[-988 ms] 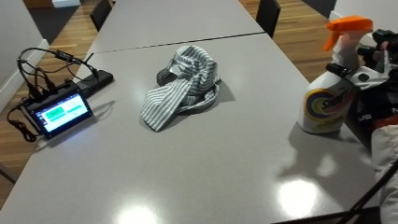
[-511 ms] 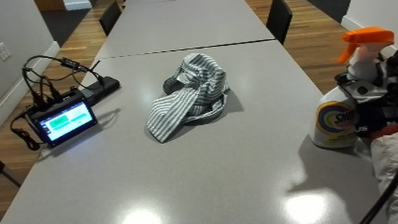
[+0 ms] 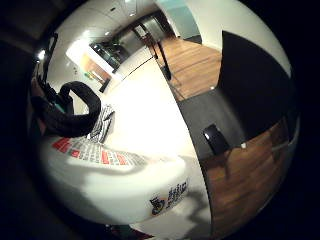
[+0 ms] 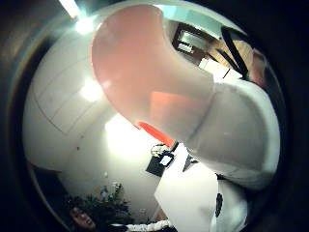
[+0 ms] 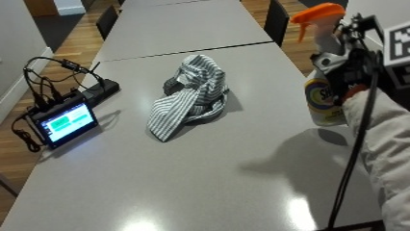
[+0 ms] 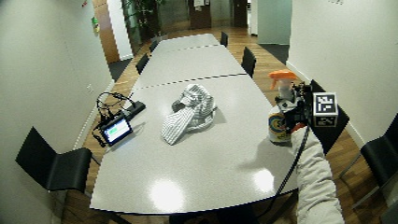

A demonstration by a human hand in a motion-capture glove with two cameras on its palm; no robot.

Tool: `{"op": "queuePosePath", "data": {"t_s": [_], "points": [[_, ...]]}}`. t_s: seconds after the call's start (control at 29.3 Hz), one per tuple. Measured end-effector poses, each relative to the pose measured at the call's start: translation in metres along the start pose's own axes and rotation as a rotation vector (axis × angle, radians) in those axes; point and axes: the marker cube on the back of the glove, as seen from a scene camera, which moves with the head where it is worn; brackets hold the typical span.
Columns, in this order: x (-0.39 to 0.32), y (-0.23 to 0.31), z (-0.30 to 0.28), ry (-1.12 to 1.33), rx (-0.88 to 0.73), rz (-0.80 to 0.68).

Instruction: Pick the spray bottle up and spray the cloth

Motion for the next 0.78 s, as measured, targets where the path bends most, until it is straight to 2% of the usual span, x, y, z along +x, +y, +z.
{"op": "queuePosePath", "data": {"t_s": [0.24, 0.44, 0.58, 0.78], "points": [[-0.062, -0.052, 0.023, 0.607, -0.023, -0.127], [-0.103, -0.068, 0.035, 1.020, -0.046, -0.307], [-0.109, -0.070, 0.042, 1.171, -0.063, -0.368], [-0.106, -0.069, 0.049, 1.220, -0.077, -0.373]]}}
